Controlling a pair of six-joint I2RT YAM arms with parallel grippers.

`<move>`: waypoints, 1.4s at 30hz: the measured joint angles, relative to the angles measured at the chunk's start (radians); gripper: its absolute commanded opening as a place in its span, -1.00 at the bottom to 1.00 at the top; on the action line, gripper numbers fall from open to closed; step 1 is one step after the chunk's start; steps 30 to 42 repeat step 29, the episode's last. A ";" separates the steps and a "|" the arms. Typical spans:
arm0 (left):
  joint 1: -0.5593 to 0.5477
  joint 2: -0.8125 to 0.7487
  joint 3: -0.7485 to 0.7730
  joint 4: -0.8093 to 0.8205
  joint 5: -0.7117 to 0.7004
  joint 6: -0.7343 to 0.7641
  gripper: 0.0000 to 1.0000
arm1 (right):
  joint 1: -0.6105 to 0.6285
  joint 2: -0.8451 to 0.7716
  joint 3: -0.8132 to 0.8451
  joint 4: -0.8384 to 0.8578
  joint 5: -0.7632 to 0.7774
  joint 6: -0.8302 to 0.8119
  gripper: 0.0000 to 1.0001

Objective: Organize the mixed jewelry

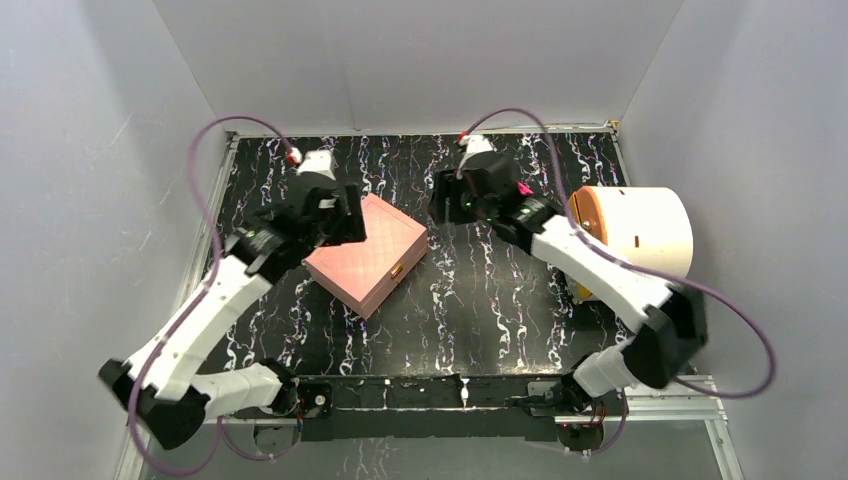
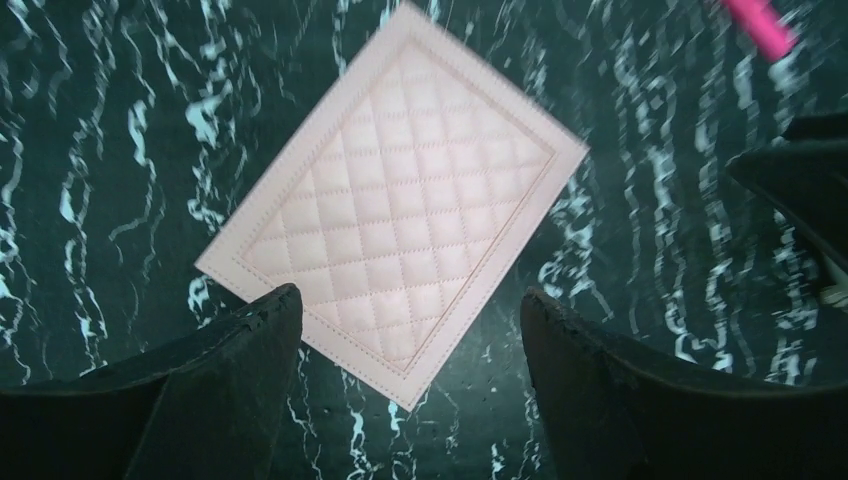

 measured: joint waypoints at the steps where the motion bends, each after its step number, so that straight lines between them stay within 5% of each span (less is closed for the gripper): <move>1: 0.000 -0.027 0.021 0.000 -0.010 0.006 0.56 | 0.000 -0.054 -0.001 0.000 0.008 -0.012 0.44; 9: 0.000 -0.303 0.037 -0.050 -0.143 0.033 0.57 | 0.000 -0.514 -0.153 -0.024 0.130 -0.067 0.69; 12: 0.000 -0.365 0.037 -0.089 -0.210 0.039 0.57 | 0.000 -0.652 -0.195 -0.087 0.207 -0.085 0.96; 17: 0.000 -0.425 0.075 -0.159 -0.270 0.056 0.57 | 0.000 -0.805 -0.158 -0.175 0.303 -0.136 0.97; 26: 0.000 -0.474 0.346 -0.251 -0.353 0.104 0.59 | 0.000 -0.859 0.042 -0.232 0.452 -0.218 0.97; 42: 0.000 -0.484 0.367 -0.277 -0.370 0.110 0.59 | 0.000 -0.857 0.047 -0.244 0.481 -0.226 0.97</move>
